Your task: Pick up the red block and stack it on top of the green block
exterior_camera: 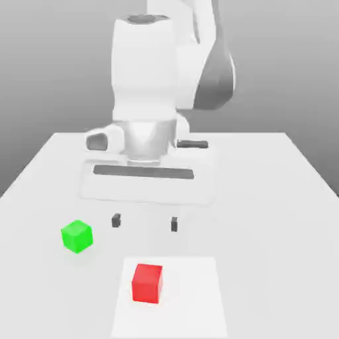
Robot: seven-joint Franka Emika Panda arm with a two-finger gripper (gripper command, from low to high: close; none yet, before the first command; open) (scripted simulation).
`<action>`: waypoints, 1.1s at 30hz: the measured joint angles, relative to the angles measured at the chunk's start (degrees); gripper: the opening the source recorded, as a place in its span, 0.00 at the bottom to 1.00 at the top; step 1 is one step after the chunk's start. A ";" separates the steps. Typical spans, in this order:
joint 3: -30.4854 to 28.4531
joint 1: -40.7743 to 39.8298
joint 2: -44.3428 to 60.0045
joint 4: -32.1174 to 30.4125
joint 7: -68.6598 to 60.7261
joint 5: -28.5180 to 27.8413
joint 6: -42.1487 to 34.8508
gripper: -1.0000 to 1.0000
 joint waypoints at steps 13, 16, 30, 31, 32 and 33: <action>0.91 -1.07 18.13 -1.04 -0.95 1.68 13.69 0.00; 0.98 -1.16 18.23 -1.03 -0.90 1.61 13.78 0.00; -7.17 -17.62 -6.42 -11.24 17.10 -6.66 -0.38 0.00; -8.12 -19.74 -8.03 -12.39 19.11 -7.16 -0.82 0.00; -9.01 -21.93 -9.64 -13.56 21.05 -7.53 -1.27 0.00; -9.79 -24.12 -11.13 -14.70 22.83 -7.73 -1.63 0.00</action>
